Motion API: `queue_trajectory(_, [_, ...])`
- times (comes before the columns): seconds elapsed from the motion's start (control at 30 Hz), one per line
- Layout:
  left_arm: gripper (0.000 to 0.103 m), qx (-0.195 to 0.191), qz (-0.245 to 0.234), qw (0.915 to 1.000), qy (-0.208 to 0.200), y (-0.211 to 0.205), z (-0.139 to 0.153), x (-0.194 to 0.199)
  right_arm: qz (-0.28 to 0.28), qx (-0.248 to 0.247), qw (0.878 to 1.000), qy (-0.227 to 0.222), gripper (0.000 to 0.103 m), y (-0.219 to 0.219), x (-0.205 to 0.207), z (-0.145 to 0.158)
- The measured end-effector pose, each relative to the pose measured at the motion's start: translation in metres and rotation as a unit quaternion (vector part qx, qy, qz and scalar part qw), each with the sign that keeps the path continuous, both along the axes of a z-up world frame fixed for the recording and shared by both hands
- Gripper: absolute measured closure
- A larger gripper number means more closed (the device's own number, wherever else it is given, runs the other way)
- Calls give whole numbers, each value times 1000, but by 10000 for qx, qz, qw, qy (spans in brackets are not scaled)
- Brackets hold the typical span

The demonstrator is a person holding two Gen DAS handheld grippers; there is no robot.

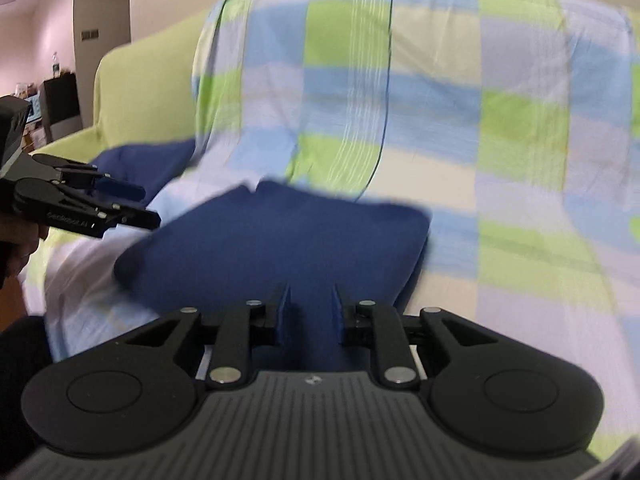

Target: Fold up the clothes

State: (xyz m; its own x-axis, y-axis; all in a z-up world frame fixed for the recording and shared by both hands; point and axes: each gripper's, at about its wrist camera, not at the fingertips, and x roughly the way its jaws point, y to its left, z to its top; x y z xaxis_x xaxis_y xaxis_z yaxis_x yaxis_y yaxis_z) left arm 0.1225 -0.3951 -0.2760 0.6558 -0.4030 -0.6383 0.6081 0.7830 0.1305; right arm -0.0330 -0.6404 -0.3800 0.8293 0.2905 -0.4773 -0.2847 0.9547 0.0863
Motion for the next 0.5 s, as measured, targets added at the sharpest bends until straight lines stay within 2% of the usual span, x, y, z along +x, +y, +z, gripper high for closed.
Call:
queue_trajectory(0.07, [41, 358, -88, 9993, 97, -13, -16, 7, 80, -129, 9993, 340, 86, 3, 20, -16])
queue_trajectory(0.1, [40, 388, -80, 9992, 33, -12, -24, 7, 167, -171, 9988, 437, 86, 5, 27, -22])
queue_trajectory(0.2, [39, 114, 40, 9998, 179, -4, -24, 9, 457, -325, 9979, 316, 86, 5, 33, -29])
queue_trajectory(0.23, [40, -86, 136, 9996, 246, 2, -19, 12, 510, -277, 9979, 292, 87, 2, 34, -27])
queue_trajectory(0.27, [42, -123, 159, 9997, 142, 2, -14, 11, 557, -230, 9978, 267, 88, -1, 34, -26])
queue_trajectory(0.4, [43, -357, 127, 9993, -20, -2, -1, 17, 275, 217, 9993, -132, 86, -23, 39, -5])
queue_trajectory(0.43, [43, -246, 112, 9996, 5, -8, -4, 24, 106, 302, 9993, -168, 86, -29, 49, -4])
queue_trajectory(0.5, [42, 13, 96, 9999, 31, -19, -12, 36, 99, 131, 9998, -57, 86, -27, 57, -10])
